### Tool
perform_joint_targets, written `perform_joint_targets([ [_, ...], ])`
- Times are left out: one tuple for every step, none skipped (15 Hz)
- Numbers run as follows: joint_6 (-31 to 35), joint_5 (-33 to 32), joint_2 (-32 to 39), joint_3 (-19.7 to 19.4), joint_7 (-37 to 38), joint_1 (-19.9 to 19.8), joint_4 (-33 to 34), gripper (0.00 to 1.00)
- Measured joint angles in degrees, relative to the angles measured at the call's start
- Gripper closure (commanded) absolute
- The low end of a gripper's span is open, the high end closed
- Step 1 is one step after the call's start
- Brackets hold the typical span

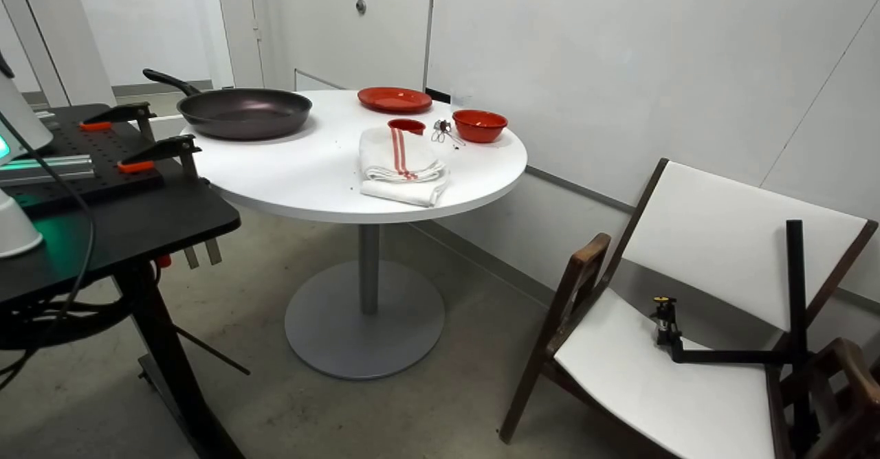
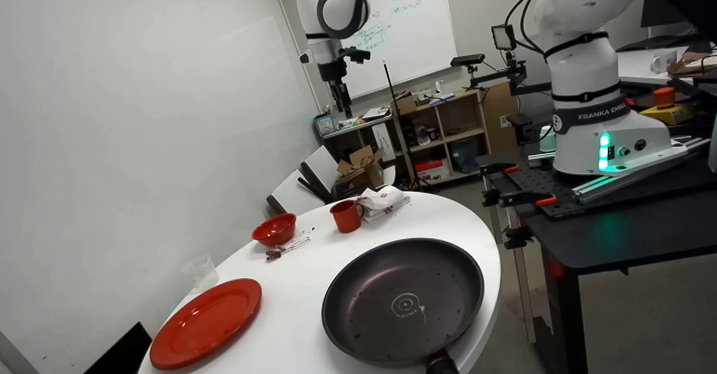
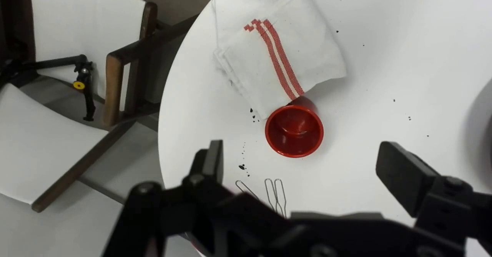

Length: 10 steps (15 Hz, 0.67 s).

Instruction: Pick up the red cup and put it on the left side of the table

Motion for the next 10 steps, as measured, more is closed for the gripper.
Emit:
perform_joint_targets([
  [0.3,0.0,1.2,0.5,-1.3,0.2,0.8,0.0],
  [0.6,0.0,2.5,1.0,-2.5,0.3,1.6,0.0],
  [1.1,0.1,3.6,1.6,-3.6,0.5,2.3,0.0],
  [1.7,0.2,4.6,2.3,-4.6,0.5,2.9,0.0],
  [2.3,0.3,5.6,2.8,-5.4,0.6,3.5,0.0],
  [2.8,0.7,6.5,3.4,-6.3,0.6,3.9,0.0],
  [3.4,1.4,7.5,3.9,-7.5,0.6,4.3,0.0],
  [3.9,2.5,8.5,4.4,-8.7,0.6,4.8,0.0],
  [4.5,3.8,9.6,4.9,-10.0,0.5,5.2,0.0],
  [5.1,5.3,10.7,5.3,-11.5,0.4,5.7,0.0],
])
